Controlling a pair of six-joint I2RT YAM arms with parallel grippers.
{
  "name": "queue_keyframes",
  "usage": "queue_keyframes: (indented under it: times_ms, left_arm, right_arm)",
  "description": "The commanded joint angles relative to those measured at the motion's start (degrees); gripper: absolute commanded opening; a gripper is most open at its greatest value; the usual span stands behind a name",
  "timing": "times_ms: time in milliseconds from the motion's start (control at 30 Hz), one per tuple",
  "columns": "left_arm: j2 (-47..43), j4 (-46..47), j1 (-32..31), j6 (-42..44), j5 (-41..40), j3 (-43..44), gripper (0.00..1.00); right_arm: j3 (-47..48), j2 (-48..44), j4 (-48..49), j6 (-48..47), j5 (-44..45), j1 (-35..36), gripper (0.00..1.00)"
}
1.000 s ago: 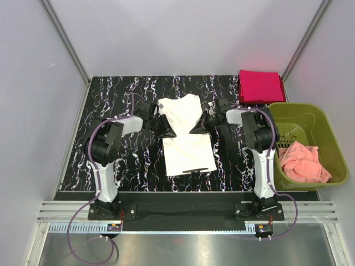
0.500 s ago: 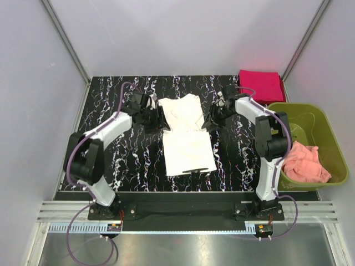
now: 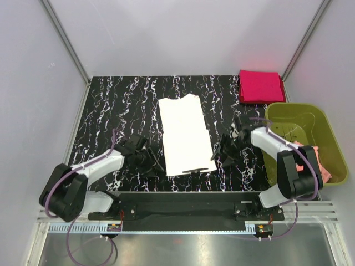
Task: Fold and stack the t-shirts
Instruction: Fold the tshirt
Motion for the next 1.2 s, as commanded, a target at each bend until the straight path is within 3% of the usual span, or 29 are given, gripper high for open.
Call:
queue_keyframes:
  times_ms: [0, 167, 667, 1033, 1167]
  left_arm:
    - [-5.08, 8.28, -1.91, -12.20, -4.71, -0.86, 0.50]
    - [-3.51, 11.09, -3.85, -18.97, -4.63, -4.03, 0.50]
    - [3.08, 14.78, -7.89, -26.88, -4.46, -8.25, 0.53]
    - [4.32, 16.10, -8.68, -30.22, -5.33, -11.85, 0.44]
    - [4.76, 17.42, -8.60, -30.67, -5.42, -13.08, 0.34]
  right_arm:
    - [-5.96, -5.16, 7.09, 5.83, -2.31, 0.04, 0.67]
    - [-10.19, -9.74, 8.68, 8.04, -1.44, 0.04, 0.66]
    - [-12.56, -7.37, 9.38, 7.77, -0.38, 0.04, 0.67]
    - [-14.50, -2.54, 13.95, 9.53, -1.52, 0.04, 0.64]
    - [-16.08, -1.83, 17.73, 11.11, -1.26, 0.04, 0.61]
